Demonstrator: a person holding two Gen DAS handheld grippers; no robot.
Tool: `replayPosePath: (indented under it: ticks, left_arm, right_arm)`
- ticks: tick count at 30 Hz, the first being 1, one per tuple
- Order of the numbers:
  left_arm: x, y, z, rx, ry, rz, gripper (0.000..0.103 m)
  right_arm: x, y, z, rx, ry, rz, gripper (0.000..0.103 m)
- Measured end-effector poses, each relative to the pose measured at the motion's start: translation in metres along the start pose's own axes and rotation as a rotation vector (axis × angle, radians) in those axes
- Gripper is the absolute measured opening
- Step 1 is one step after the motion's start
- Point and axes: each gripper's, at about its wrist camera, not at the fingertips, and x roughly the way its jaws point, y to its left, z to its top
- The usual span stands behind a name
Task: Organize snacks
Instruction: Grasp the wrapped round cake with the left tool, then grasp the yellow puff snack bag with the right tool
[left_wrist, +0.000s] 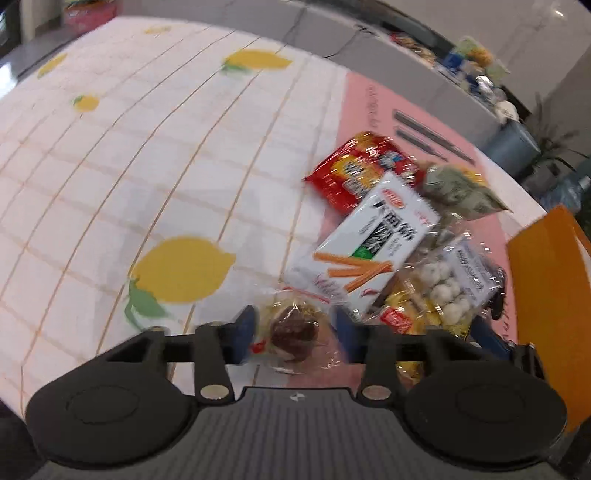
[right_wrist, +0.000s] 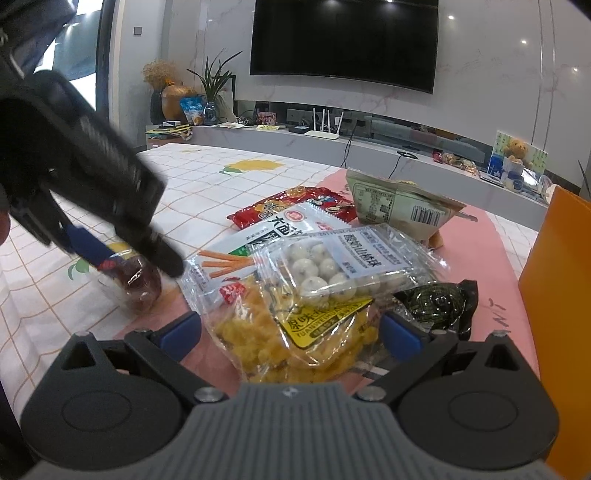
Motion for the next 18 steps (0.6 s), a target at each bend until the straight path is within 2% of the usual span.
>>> replayPosePath:
  ticks: [6, 11, 18]
  left_arm:
    - [-0.008, 0.003, -0.003, -0.001, -0.003, -0.050, 0.042]
    - [-0.019, -0.002, -0.006, 0.029, -0.026, -0.063, 0.042]
    - [-0.029, 0.001, -0.009, 0.016, -0.040, -0.102, 0.042]
  right_arm:
    - [-0.001, -0.002, 0.000, 0.011, -0.003, 0.007, 0.099]
    - [-0.002, 0.001, -0.001, -0.014, -0.012, -0.008, 0.084]
    - [-0.005, 0.002, -0.002, -0.030, -0.024, -0.008, 0.075]
